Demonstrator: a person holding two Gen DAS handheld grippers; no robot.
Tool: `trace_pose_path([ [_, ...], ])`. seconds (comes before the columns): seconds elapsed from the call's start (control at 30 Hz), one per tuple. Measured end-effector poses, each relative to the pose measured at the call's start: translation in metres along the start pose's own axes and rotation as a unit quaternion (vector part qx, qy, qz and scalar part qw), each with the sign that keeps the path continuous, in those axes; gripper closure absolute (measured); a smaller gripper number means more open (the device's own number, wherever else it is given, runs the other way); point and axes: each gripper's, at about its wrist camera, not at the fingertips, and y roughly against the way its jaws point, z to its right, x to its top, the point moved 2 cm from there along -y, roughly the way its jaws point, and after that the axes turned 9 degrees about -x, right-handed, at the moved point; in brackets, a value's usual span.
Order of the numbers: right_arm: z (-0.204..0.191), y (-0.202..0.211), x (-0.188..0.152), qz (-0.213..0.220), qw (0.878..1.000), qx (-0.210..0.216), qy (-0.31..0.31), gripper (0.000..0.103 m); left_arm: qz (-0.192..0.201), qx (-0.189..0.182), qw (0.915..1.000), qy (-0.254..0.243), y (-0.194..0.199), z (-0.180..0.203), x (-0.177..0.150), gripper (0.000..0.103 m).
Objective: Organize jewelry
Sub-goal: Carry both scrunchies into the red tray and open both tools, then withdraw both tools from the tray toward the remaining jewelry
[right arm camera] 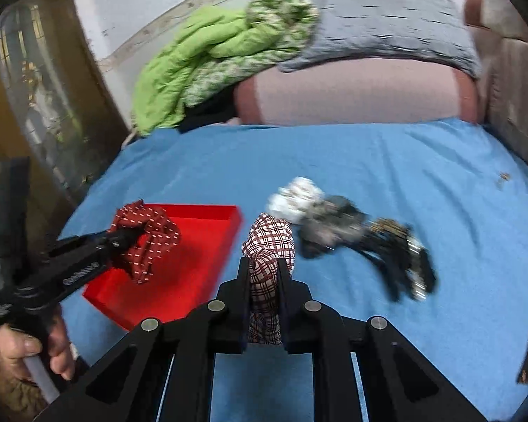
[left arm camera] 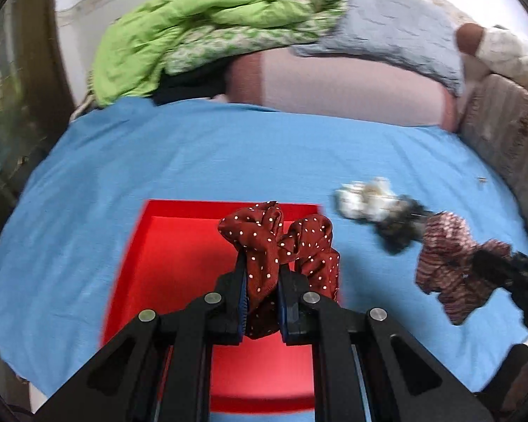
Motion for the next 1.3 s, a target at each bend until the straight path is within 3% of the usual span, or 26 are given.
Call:
trace_pose_path([
  [0.17, -0.045, -0.041, 0.024, -0.019, 0.999, 0.031, 0.025, 0.089, -0.01, 0.042, 0.9987, 0.027, -0.028, -0.054, 0.009, 0.09],
  [0.37, -0.084, -0.106, 0.036, -0.06, 0.996, 0.04, 0.045, 0.089, -0.028, 0.057, 0.9961, 0.061, -0.065, -0.101, 0.013, 0.09],
  [0.53, -0.09, -0.15, 0.03, -0.097, 0.994, 0.032, 0.042, 0.089, -0.039, 0.058, 0.9946, 0.077, -0.084, -0.117, 0.007, 0.089],
  [0.67, -0.091, -0.17, 0.026, -0.114, 0.992, 0.023, 0.041, 0.086, -0.039, 0.052, 0.9941, 0.087, -0.09, -0.124, 0.005, 0.07],
  [0.73, -0.09, -0.171, 0.025, -0.111, 0.993, 0.017, 0.044, 0.086, -0.034, 0.05, 0.9937, 0.094, -0.089, -0.127, 0.004, 0.064],
  [0.8, -0.091, -0.171, 0.026, -0.108, 0.993, 0.012, 0.048, 0.074, -0.031, 0.05, 0.9933, 0.099, -0.086, -0.128, 0.004, 0.058],
  [0.87, -0.091, -0.168, 0.029, -0.097, 0.994, 0.006, 0.048, 0.044, -0.026, 0.051, 0.9932, 0.101, -0.081, -0.127, 0.004, 0.054],
  [1.1, -0.09, -0.143, 0.035, -0.071, 0.996, 0.005, 0.051, 0.041, 0.008, 0.079, 0.9938, 0.078, -0.046, -0.111, 0.005, 0.032],
  [1.3, -0.081, -0.116, 0.031, -0.063, 0.997, 0.008, 0.04, 0.039, 0.023, 0.084, 0.994, 0.066, -0.016, -0.095, 0.002, 0.031],
])
